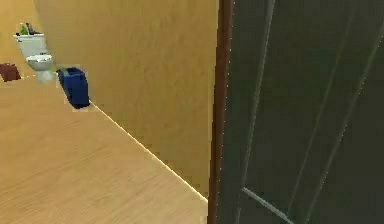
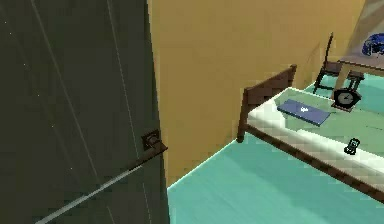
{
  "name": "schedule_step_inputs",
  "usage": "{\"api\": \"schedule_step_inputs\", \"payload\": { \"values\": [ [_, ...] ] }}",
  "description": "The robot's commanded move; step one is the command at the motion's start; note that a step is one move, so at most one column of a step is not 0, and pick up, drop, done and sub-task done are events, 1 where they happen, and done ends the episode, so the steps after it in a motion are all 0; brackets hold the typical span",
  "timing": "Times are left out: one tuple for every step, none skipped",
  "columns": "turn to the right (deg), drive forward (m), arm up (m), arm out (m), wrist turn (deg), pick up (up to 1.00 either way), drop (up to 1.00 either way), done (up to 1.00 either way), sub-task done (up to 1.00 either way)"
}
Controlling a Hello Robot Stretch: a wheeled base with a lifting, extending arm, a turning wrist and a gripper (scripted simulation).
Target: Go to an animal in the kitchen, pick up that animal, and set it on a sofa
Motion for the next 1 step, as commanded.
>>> {"api": "schedule_step_inputs", "payload": {
  "values": [
    [-36.0, 0.00, 0.00, 0.00, 0.0, 0.00, 0.00, 0.00, 0.00]
  ]
}}
